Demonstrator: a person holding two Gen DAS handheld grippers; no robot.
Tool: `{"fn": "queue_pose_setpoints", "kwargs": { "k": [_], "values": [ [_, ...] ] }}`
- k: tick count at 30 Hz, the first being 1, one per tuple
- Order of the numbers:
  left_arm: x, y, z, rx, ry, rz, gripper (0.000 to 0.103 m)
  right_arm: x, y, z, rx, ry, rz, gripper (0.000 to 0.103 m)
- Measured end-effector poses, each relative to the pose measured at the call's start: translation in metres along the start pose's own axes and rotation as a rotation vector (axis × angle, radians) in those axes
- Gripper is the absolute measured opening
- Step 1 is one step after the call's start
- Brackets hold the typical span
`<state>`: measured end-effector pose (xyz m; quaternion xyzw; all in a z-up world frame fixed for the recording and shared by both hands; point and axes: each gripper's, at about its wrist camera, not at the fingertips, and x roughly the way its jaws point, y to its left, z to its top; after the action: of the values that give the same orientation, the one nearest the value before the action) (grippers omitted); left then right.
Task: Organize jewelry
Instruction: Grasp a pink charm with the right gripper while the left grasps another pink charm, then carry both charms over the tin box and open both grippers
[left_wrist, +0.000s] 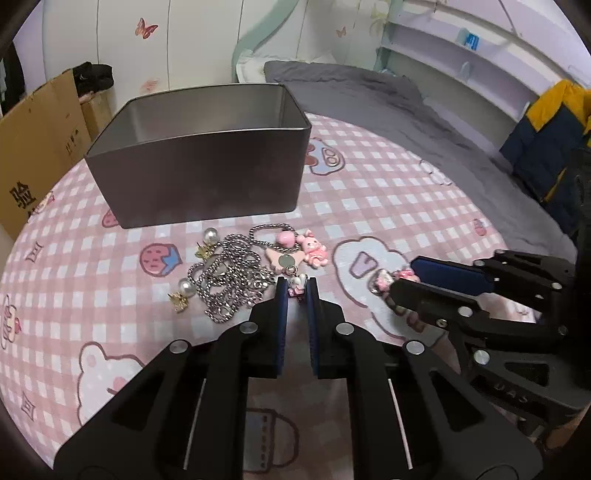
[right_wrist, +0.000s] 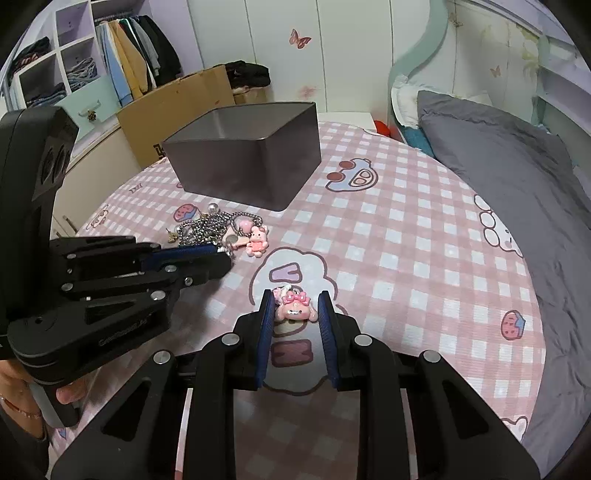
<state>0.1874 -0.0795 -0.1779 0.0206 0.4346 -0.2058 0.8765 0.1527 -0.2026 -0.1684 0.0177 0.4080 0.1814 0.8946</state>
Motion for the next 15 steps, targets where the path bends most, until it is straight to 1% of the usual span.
{"fn": "queue_pose_setpoints", "kwargs": {
  "k": [6,12,15],
  "values": [
    [-0.03,0.002,0.002,-0.025,-0.05,-0.083,0.01,-0.014,0.006,0.006,0.0,-0.037,0.009,0.022],
    [-0.067,0.009,0.008,-0.042,-0.126,-0.154,0.01,-0.036,0.019,0.024,-0.016,-0.099,0.018,0.022],
    [-0.08,0.015,0.016,-0.046,-0.15,-0.179,0.01,-0.041,0.027,0.036,-0.026,-0.126,0.017,0.022]
  ]
}}
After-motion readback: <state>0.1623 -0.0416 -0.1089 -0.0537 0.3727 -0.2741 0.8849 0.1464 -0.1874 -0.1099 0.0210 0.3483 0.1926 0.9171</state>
